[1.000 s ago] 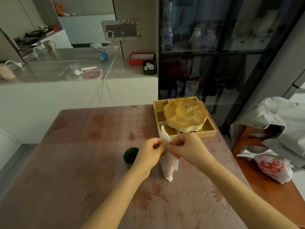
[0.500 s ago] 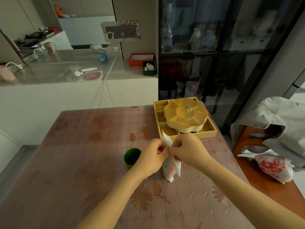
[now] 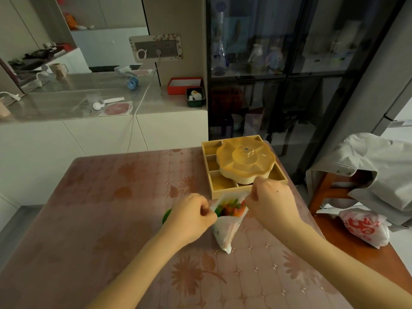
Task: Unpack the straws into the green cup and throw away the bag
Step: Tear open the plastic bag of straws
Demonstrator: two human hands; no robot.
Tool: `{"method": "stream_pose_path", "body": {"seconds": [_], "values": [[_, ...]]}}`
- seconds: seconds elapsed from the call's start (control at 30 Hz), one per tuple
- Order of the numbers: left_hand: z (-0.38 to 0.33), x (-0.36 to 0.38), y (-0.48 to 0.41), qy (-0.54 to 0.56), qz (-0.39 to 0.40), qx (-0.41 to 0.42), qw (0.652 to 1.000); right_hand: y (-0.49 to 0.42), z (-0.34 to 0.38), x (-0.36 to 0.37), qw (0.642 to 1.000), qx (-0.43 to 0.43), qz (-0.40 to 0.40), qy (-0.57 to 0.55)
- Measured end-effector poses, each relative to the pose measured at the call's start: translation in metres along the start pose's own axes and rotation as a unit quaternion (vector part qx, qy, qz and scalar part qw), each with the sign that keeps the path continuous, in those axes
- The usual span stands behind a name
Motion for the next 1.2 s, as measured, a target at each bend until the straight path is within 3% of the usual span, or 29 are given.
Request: {"method": "stream_pose_path", "body": {"seconds": [0.1, 0.17, 0.27, 0.37, 0.5, 0.67, 0.8, 0.93, 1.0, 1.1, 1.2], "values": [[-0.002, -0.011, -0.006, 0.133, 0.021, -0.014, 0.991, -0.002, 0.006, -0.001, 0.999, -0.009, 0.002, -0.044], [0.001, -0.004, -0.008, 0.2, 0.095, -0.022, 0.975, -0.005, 0.006, -0.007, 0.998, -0.019, 0.001, -0.06], [-0.009, 0.016, 0.001, 0.188, 0.176, 0.02, 0.966, -0.007, 0.007, -0.018, 0.996, -0.024, 0.009, -0.084], [-0.032, 0.031, 0.007, 0.239, 0.153, 0.075, 0.956, -0.007, 0.013, -0.032, 0.994, -0.032, 0.015, -0.104], [-0.039, 0.033, 0.008, 0.359, 0.104, 0.051, 0.926, -0.006, 0.015, -0.055, 0.991, -0.031, 0.011, -0.126], [-0.045, 0.003, 0.019, 0.407, 0.089, 0.044, 0.908, 0.0, 0.01, -0.079, 0.973, -0.03, 0.036, -0.227], [-0.043, -0.028, 0.03, 0.358, 0.116, 0.072, 0.924, 0.0, 0.013, -0.071, 0.931, -0.01, 0.07, -0.358], [-0.014, -0.063, 0.023, 0.264, 0.048, 0.04, 0.963, -0.007, 0.019, -0.037, 0.9, -0.006, 0.068, -0.43], [0.01, -0.083, 0.014, 0.229, 0.003, 0.006, 0.973, -0.012, 0.023, -0.009, 0.922, -0.017, 0.056, -0.383], [0.047, -0.102, 0.006, 0.17, -0.06, -0.035, 0.983, -0.02, 0.037, 0.055, 0.965, -0.117, 0.074, -0.225], [0.078, -0.102, 0.005, 0.099, -0.109, -0.061, 0.987, -0.027, 0.053, 0.127, 0.969, -0.19, 0.114, -0.11]]}}
Point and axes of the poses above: each hand's wrist, its own y-axis away from the middle knuckle, its own x-axis out of the palm, z = x × y, the point moved 6 cm from there along -y, towards the middle knuckle, and after that the axes turned 14 degrees about -x, right-handed, at the moved point
